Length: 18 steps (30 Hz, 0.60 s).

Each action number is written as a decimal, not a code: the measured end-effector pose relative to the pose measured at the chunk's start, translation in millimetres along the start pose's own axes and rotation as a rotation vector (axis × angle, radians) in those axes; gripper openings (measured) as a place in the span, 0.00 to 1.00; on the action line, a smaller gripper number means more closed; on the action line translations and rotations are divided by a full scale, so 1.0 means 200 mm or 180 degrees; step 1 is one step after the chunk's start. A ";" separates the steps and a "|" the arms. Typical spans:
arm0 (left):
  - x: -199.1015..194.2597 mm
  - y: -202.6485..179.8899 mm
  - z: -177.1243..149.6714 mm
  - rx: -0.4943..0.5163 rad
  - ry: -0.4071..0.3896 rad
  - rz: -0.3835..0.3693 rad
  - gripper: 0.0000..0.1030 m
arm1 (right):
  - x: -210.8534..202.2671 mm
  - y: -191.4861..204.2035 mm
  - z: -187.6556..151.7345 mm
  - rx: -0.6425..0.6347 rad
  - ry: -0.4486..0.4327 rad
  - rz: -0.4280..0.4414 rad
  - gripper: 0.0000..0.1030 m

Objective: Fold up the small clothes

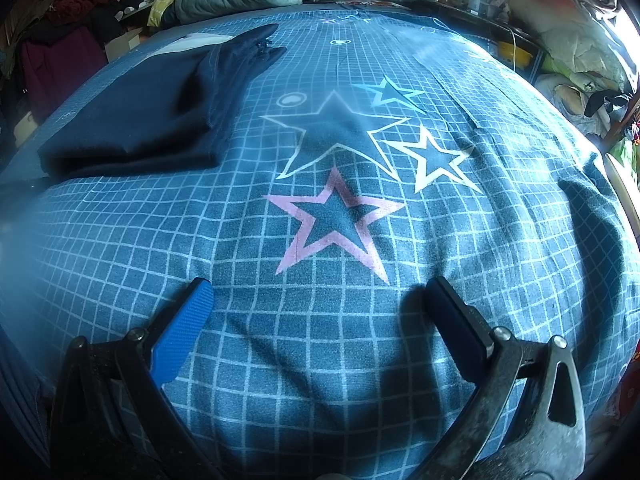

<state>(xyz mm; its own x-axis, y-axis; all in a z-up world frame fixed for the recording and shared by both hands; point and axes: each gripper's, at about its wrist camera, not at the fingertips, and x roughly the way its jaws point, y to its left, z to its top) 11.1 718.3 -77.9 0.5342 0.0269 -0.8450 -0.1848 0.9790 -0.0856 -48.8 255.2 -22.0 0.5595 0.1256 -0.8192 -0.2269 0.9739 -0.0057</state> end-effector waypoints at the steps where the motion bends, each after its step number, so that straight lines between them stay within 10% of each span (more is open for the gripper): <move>1: 0.00 0.00 0.00 0.0003 0.0001 0.0006 1.00 | 0.00 0.00 0.00 0.0000 0.0000 0.0000 1.00; 18: 0.00 0.00 0.00 0.0004 0.0002 0.0001 1.00 | 0.00 0.00 0.00 0.0001 -0.0001 -0.0001 1.00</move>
